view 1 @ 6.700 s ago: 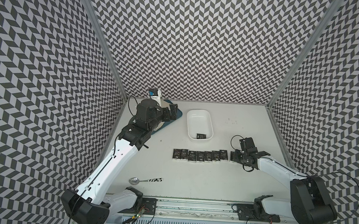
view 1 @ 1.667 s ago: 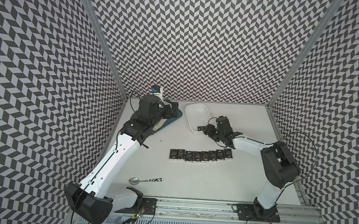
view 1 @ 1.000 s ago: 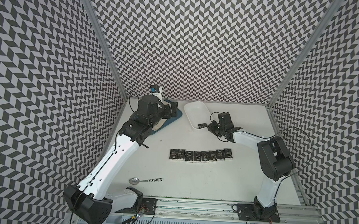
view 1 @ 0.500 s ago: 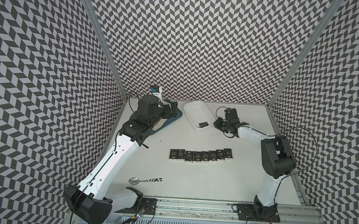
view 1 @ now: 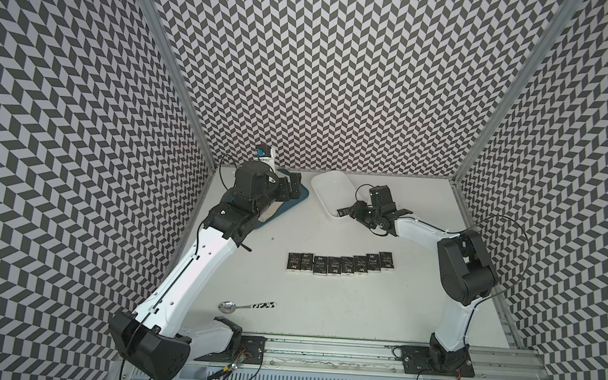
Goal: Take the pocket tissues out of the storage box
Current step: Adjust the storage box at the center of the board.
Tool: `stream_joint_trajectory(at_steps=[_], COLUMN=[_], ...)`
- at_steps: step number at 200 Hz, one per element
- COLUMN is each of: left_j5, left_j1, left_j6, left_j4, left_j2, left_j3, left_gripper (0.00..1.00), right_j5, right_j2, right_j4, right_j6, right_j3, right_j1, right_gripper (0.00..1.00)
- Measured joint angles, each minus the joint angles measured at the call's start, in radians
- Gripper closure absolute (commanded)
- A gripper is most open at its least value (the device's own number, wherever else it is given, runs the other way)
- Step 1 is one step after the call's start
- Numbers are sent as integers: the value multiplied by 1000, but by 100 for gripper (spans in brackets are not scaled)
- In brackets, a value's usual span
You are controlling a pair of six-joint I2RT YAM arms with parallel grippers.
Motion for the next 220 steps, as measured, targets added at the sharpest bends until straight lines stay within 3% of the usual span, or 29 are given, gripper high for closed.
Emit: stream_joint_trajectory(at_steps=[53, 97, 129, 220], left_j5=[-3, -12, -14, -14], left_j1=[0, 0, 0, 0], left_j6=[11, 12, 12, 11], left_j4=[0, 0, 0, 0], left_j2=[0, -6, -7, -7], left_j3=[0, 0, 0, 0], left_gripper=[1, 1, 1, 1], right_j5=[2, 0, -2, 1], right_j2=[52, 66, 65, 65], right_j4=[25, 38, 41, -72], right_j6=[41, 50, 39, -176], right_j3=[5, 20, 20, 26], right_j1=[-4, -18, -47, -155], right_gripper=[51, 68, 75, 78])
